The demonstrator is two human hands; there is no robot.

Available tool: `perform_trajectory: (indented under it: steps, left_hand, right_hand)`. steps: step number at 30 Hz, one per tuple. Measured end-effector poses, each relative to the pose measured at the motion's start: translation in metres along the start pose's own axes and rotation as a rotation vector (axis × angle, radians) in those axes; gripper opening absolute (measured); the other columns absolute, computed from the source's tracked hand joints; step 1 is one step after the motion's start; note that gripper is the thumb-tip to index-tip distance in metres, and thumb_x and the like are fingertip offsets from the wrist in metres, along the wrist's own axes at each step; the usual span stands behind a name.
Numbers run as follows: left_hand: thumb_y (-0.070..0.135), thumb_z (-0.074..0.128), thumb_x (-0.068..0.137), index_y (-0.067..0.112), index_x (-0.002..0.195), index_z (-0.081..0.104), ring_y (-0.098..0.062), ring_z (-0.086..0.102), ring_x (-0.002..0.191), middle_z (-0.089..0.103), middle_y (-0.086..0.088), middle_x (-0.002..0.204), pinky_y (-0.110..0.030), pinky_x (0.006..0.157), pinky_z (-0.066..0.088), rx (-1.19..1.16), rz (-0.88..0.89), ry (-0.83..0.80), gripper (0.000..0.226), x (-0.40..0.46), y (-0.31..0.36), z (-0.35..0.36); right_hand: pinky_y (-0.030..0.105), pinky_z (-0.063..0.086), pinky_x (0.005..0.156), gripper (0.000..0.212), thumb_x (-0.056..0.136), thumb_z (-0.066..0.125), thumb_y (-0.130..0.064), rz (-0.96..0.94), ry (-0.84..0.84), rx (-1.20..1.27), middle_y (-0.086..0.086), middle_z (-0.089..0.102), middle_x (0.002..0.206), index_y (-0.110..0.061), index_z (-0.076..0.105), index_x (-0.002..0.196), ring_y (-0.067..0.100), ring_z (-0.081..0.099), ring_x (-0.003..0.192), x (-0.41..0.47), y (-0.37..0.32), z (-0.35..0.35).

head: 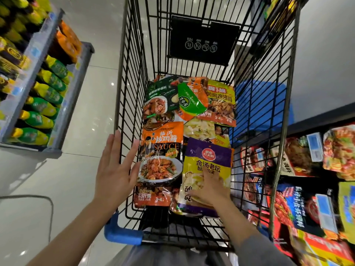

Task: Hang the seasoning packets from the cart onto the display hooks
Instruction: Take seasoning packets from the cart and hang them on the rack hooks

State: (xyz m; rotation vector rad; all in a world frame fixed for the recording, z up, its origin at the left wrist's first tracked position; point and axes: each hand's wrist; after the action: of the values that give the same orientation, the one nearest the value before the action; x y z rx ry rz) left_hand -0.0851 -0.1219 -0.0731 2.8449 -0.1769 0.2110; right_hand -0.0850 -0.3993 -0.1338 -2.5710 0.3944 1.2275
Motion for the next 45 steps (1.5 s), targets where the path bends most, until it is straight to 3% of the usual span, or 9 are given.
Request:
perform_trajectory:
  steps: [5,10,14,21,24,29,32,39,45]
  left_hand:
    - [0.039,0.036,0.097,0.020,0.145,0.039,-0.033,0.011,0.147,0.012,-0.017,0.158,-0.049,0.113,0.025,0.010,-0.020,-0.007,0.052,-0.003,0.002,0.000]
    - [0.035,0.040,0.096,0.017,0.144,0.040,-0.034,0.013,0.146,0.017,-0.020,0.157,-0.050,0.113,0.025,0.029,-0.022,0.008,0.051,-0.005,0.002,0.001]
    - [0.033,0.042,0.094,0.019,0.145,0.037,-0.034,0.014,0.146,0.018,-0.020,0.156,-0.051,0.113,0.025,0.030,-0.020,0.026,0.053,-0.006,0.004,-0.001]
    - [0.031,0.043,0.094,0.018,0.142,0.041,-0.038,0.022,0.143,0.027,-0.021,0.153,-0.060,0.111,0.024,0.142,0.099,0.011,0.050,-0.004,0.008,-0.005]
    - [0.031,0.052,0.090,0.020,0.140,0.042,-0.033,0.037,0.135,0.043,-0.016,0.144,-0.056,0.105,0.035,-0.106,0.147,-0.026,0.052,0.002,0.038,-0.009]
    - [0.039,0.050,0.084,0.024,0.114,0.065,-0.007,0.059,0.097,0.068,0.006,0.107,-0.015,0.077,0.047,-0.482,0.194,-0.247,0.036,0.008,0.107,-0.001]
    - [0.032,0.051,0.086,0.026,0.090,0.070,-0.005,0.063,0.068,0.070,0.012,0.080,-0.019,0.052,0.049,-0.537,0.255,-0.291,0.021,0.004,0.114,0.000]
    - [0.036,0.048,0.085,0.027,0.093,0.069,-0.013,0.064,0.064,0.070,0.007,0.074,-0.023,0.049,0.046,-0.319,0.162,-0.205,0.024,0.008,0.064,-0.034]
    - [0.014,0.053,0.075,0.017,0.079,0.072,-0.026,0.051,0.108,0.066,-0.003,0.089,-0.055,0.104,0.027,0.243,0.165,-0.032,0.020,0.043,0.014,-0.017]
  right_hand:
    - [0.058,0.026,0.109,0.074,0.088,0.051,-0.054,-0.141,0.191,-0.021,0.005,0.017,0.156,-0.027,0.018,0.149,0.030,0.019,0.141,0.064,-0.005,-0.057]
    - [0.052,0.035,0.103,0.056,0.094,0.049,-0.030,-0.128,0.104,-0.177,0.011,0.035,0.146,-0.023,0.029,0.146,0.035,0.038,0.130,0.116,-0.017,-0.080]
    - [0.041,0.039,0.090,0.034,0.092,0.054,-0.027,-0.129,0.241,-0.259,0.010,0.048,0.127,-0.016,0.059,0.123,0.031,0.049,0.117,0.109,-0.015,-0.074]
    - [0.039,0.045,0.080,0.017,0.092,0.054,-0.022,-0.426,0.443,-0.166,0.006,0.065,0.101,-0.016,0.067,0.101,0.028,0.060,0.093,0.036,-0.003,-0.090]
    - [0.035,0.049,0.063,0.016,0.086,0.056,-0.022,-0.654,0.619,-0.158,-0.001,0.068,0.074,-0.017,0.071,0.084,0.022,0.064,0.067,-0.028,-0.003,-0.097]
    - [0.031,0.050,0.058,0.025,0.082,0.047,-0.029,-0.839,0.652,-0.139,-0.009,0.068,0.067,-0.023,0.071,0.078,0.015,0.063,0.058,-0.094,-0.005,-0.082]
    - [0.025,0.041,0.062,0.022,0.081,0.049,-0.037,-0.799,0.622,-0.085,-0.017,0.067,0.070,-0.028,0.069,0.077,0.004,0.059,0.062,-0.101,-0.001,-0.086]
    - [0.031,0.046,0.073,0.029,0.083,0.052,-0.047,-0.806,0.476,0.060,-0.019,0.063,0.079,-0.025,0.071,0.084,0.003,0.059,0.074,-0.061,-0.002,-0.135]
    - [0.025,0.038,0.065,0.017,0.090,0.060,-0.037,-0.710,0.196,0.004,-0.012,0.060,0.080,-0.026,0.067,0.081,0.010,0.053,0.078,0.002,-0.060,-0.143]
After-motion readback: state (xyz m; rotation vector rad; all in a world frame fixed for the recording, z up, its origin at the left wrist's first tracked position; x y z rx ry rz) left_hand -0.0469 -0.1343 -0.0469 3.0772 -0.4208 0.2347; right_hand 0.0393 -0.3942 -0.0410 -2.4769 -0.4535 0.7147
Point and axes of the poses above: each hand's wrist, its own x-axis towards the middle knuckle, its own z-axis out of the palm, y = z × x
